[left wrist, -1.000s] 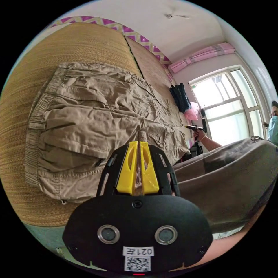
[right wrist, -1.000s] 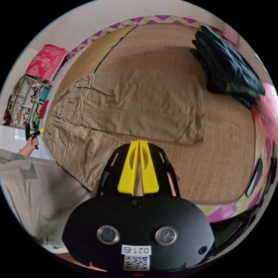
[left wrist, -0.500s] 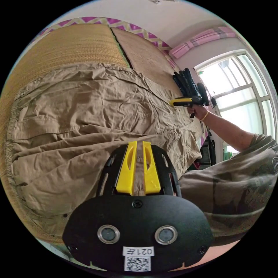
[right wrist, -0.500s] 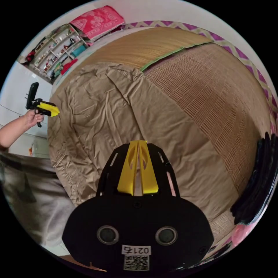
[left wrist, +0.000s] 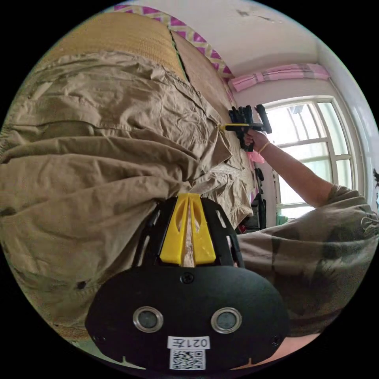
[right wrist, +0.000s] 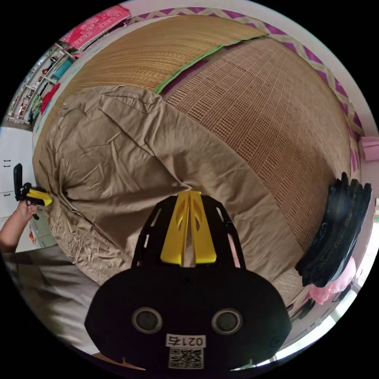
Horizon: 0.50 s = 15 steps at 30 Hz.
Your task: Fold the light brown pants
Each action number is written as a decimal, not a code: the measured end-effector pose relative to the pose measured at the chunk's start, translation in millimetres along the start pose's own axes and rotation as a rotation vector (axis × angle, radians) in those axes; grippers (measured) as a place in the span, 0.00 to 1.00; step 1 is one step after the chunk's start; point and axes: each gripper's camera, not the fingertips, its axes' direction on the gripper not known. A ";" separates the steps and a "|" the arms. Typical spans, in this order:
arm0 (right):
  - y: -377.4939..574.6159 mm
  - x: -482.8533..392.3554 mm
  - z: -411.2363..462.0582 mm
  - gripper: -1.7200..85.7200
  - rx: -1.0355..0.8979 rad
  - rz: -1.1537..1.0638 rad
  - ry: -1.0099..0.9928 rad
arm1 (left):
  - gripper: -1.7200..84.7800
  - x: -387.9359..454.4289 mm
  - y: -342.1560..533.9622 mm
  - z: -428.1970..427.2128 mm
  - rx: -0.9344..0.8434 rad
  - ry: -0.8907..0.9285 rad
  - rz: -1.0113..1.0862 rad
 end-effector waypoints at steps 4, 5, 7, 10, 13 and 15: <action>63.2 -22.9 -51.0 0.01 0.107 0.070 -0.058 | 0.01 -27.9 -4.3 -54.2 0.146 -0.133 0.022; 74.1 -25.1 -57.0 0.01 0.117 0.088 -0.071 | 0.01 -46.3 -10.9 -68.3 0.180 -0.168 0.000; 116.1 -35.5 -75.1 0.01 0.133 0.145 -0.119 | 0.01 -76.6 -26.4 -81.3 0.205 -0.194 -0.031; 158.9 -56.0 -87.9 0.01 0.103 0.189 -0.076 | 0.02 -124.2 -57.3 -80.5 0.181 -0.244 -0.089; 192.1 -79.1 -93.9 0.01 0.066 0.226 -0.033 | 0.01 -175.3 -76.4 -73.9 0.165 -0.163 -0.213; 210.1 -89.2 -95.4 0.01 0.049 0.273 -0.027 | 0.01 -209.0 -74.6 -83.1 0.278 -0.046 -0.304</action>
